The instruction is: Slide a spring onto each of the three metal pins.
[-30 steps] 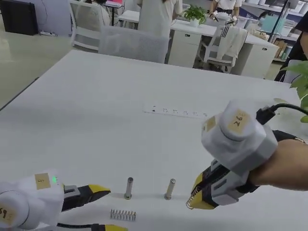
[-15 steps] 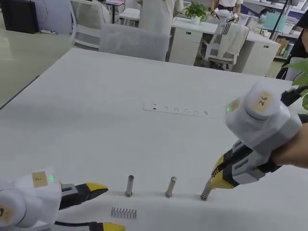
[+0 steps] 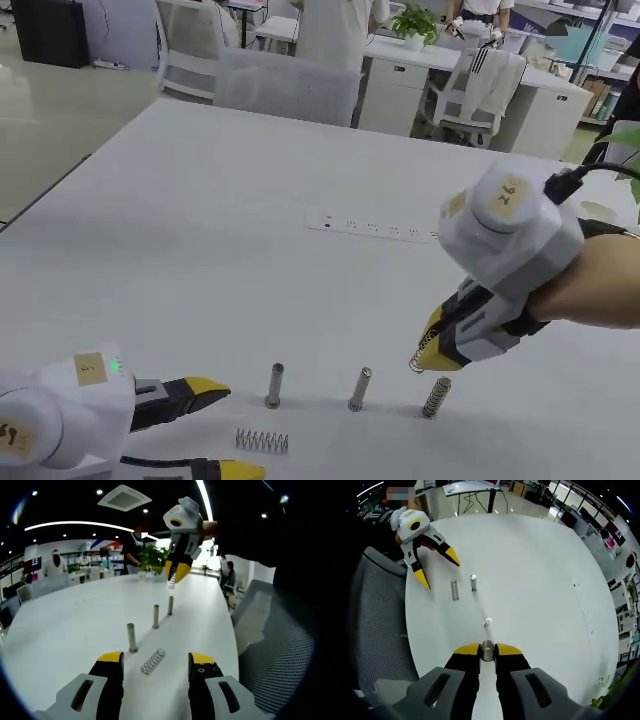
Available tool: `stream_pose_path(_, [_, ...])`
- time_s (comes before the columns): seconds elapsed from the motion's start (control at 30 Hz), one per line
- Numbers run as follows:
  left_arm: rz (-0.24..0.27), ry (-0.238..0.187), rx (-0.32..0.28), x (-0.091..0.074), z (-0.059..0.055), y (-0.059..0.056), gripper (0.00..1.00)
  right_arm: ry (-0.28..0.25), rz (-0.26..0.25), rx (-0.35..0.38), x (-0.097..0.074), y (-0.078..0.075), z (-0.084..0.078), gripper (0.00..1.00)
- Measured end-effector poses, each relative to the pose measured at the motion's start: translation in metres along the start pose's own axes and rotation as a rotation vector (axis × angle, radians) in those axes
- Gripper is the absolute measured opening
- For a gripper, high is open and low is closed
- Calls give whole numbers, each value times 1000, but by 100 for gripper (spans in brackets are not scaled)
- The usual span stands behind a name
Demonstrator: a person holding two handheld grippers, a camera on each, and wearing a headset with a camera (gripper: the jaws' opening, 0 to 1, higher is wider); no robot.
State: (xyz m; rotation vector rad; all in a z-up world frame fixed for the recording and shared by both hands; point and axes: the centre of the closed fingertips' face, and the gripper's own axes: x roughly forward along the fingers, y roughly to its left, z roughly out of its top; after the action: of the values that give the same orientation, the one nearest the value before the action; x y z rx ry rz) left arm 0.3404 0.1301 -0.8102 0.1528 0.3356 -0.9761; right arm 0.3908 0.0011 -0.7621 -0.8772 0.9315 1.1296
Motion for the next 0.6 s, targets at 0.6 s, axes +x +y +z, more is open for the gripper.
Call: stream_pose_path(0.6, [7, -6, -3, -2, 0, 2, 45, 20, 28, -53, 38, -4, 22, 8])
